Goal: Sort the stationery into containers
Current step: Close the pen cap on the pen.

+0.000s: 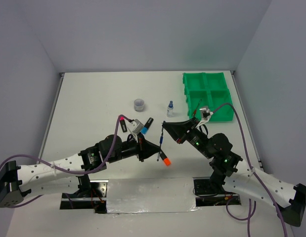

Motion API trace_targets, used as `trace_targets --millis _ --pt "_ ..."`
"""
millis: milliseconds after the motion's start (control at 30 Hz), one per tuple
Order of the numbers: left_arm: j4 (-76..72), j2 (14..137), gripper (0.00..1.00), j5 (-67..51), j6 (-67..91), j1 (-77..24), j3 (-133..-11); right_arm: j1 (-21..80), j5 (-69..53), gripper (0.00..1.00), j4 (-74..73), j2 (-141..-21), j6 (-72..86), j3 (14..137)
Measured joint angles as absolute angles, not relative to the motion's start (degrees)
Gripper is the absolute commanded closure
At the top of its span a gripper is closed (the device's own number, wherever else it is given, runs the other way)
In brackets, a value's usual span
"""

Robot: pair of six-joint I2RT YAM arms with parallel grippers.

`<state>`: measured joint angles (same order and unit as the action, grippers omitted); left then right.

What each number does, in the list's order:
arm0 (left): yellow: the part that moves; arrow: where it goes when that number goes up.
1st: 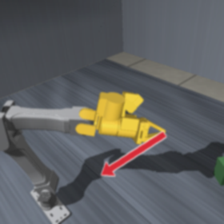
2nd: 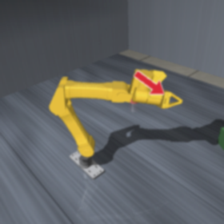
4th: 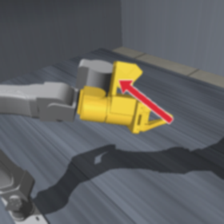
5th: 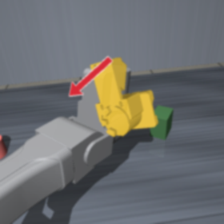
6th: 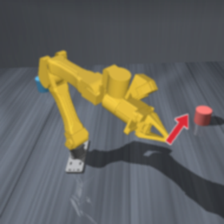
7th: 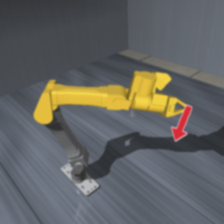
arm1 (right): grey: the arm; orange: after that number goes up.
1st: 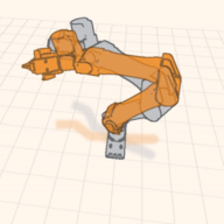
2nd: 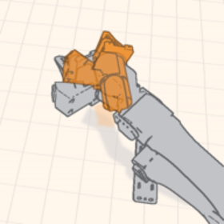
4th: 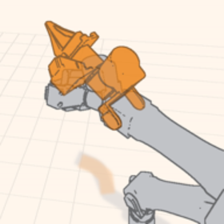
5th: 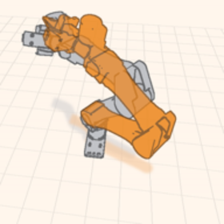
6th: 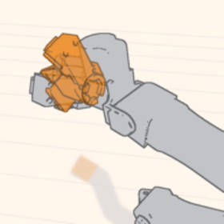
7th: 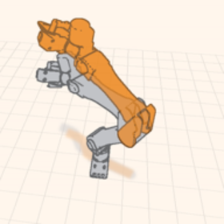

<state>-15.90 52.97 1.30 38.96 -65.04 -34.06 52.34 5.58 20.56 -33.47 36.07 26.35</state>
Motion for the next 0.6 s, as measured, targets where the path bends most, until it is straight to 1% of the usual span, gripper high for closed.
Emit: trace_targets --millis 600 --pt "-15.9 52.4 1.00 1.9 37.6 -65.0 -34.1 52.4 3.6 1.00 20.5 -32.6 36.4 25.7"
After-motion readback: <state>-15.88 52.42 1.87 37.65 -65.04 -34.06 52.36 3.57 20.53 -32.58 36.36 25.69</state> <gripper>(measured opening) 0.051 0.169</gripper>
